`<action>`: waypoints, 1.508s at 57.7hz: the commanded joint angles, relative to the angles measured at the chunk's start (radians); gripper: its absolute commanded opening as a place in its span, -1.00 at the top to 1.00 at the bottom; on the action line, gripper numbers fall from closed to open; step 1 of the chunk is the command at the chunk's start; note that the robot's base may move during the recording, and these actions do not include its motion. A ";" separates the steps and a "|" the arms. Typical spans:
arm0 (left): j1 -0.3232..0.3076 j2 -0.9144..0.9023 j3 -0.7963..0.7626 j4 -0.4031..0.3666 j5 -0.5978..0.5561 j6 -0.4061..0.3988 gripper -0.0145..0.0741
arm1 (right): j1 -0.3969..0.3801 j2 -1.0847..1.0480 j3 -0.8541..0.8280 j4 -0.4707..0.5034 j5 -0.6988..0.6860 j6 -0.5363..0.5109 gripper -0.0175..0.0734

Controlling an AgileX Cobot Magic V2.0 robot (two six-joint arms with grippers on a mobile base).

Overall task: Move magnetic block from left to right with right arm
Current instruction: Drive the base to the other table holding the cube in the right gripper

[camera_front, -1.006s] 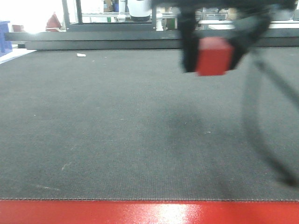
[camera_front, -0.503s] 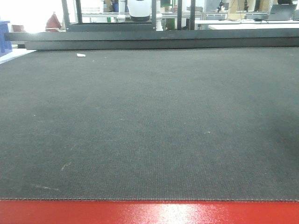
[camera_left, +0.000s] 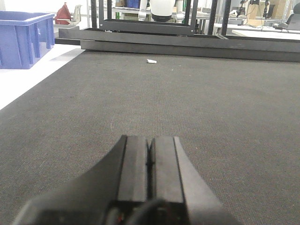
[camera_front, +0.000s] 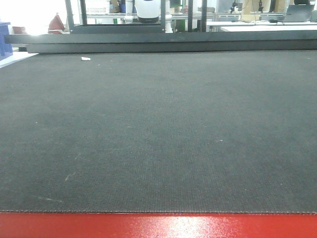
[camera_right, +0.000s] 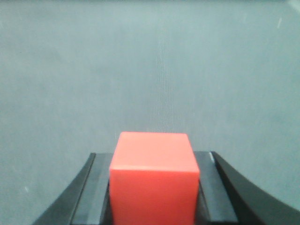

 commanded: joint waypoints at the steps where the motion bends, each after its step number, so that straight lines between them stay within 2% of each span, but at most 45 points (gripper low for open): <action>1: -0.004 -0.010 0.009 -0.003 -0.080 -0.007 0.96 | -0.006 -0.070 -0.009 -0.029 -0.104 -0.013 -0.07; 18: -0.004 -0.010 0.009 -0.003 -0.080 -0.007 0.96 | -0.006 -0.237 0.015 -0.046 -0.113 -0.013 -0.07; 87: -0.004 -0.010 0.009 -0.003 -0.080 -0.007 0.96 | -0.006 -0.237 0.015 -0.046 -0.119 -0.013 -0.07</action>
